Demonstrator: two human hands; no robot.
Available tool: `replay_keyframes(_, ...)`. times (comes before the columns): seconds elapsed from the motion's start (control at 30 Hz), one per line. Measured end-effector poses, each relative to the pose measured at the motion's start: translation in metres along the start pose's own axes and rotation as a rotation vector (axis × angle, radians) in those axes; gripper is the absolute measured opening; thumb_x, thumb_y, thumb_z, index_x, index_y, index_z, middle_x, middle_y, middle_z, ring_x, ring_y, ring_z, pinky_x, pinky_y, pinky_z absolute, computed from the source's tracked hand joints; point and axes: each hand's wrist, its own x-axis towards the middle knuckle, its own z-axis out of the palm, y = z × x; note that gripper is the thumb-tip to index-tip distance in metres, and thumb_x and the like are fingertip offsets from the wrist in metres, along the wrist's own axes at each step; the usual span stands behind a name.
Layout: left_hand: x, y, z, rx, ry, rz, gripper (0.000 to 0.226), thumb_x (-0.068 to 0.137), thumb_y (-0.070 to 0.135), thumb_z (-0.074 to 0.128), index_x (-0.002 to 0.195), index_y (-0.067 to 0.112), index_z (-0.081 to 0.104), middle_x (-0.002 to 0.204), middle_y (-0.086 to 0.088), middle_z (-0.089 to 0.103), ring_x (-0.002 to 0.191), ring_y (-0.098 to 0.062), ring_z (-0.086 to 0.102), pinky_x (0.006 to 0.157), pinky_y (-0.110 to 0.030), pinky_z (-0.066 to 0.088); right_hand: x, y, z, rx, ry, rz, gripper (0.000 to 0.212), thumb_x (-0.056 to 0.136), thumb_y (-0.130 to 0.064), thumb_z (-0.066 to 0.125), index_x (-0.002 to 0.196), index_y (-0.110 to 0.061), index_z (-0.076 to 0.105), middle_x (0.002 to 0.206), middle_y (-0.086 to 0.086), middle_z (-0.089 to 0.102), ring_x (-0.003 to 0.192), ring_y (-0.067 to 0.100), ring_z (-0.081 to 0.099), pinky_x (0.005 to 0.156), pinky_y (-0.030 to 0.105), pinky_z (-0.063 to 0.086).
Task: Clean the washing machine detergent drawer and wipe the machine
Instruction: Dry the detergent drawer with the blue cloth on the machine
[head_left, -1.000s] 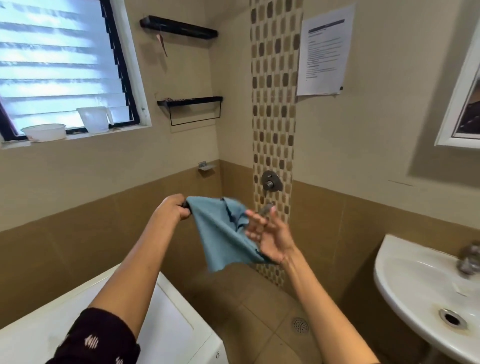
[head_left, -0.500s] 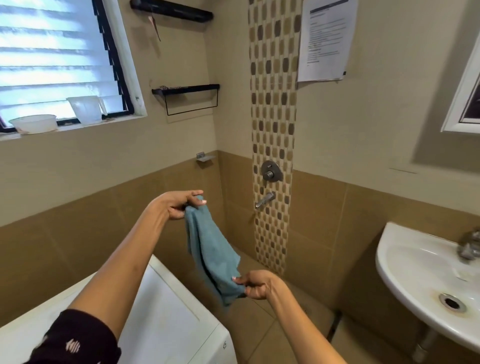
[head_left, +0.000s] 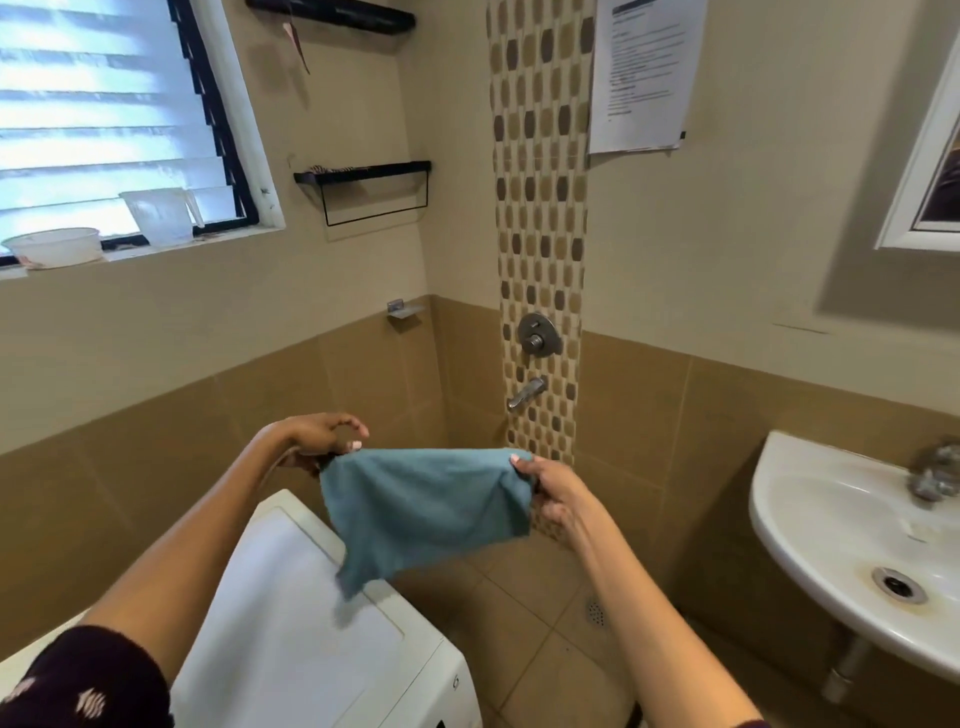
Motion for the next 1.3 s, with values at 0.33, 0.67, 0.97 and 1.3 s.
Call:
replay_keyframes(0.33,0.013,0.0,0.023,-0.643,-0.1,0.119,0.03,0.086,0.005,0.059,0.115,0.013,0.054,0.089,-0.006,0.062,0.069,-0.01,0.057,0.049,-0.015,0.052,-0.007,-0.054,-0.001,-0.157,0.222,-0.247,0.027,0.082,0.002,0.066,0.109,0.004,0.062,0.089,0.009,0.067,0.07,0.016,0.061,0.06,0.025,0.055)
replay_keyframes(0.67,0.025,0.011,0.056,-0.194,0.458,0.248,0.023,0.071,0.001,0.077,0.093,0.004,0.073,0.079,-0.008,0.067,0.069,-0.014,0.057,0.062,-0.025,0.053,-0.012,-0.076,-0.015,-0.818,0.556,-0.501,0.016,0.077,-0.018,0.077,0.07,-0.012,0.063,0.076,0.0,0.06,0.068,0.011,0.055,0.055,0.022,0.04)
replay_keyframes(0.97,0.031,0.016,0.062,-0.211,0.485,0.307,0.033,0.072,-0.004,0.074,0.103,0.003,0.07,0.102,-0.013,0.068,0.088,-0.018,0.06,0.083,-0.03,0.053,-0.021,-0.1,-0.031,-0.617,0.519,-0.556,0.033,0.077,-0.017,0.076,0.103,0.001,0.068,0.102,0.008,0.066,0.098,0.021,0.06,0.075,0.026,0.045)
replay_keyframes(1.3,0.034,0.034,0.063,-0.271,0.74,0.398,0.02,0.079,0.014,0.073,0.095,0.002,0.073,0.09,-0.014,0.071,0.078,-0.015,0.057,0.069,-0.023,0.039,-0.038,-0.109,-0.036,-0.699,0.592,-0.723,0.021,0.082,-0.014,0.071,0.099,-0.003,0.07,0.09,0.002,0.065,0.086,0.014,0.059,0.073,0.025,0.043)
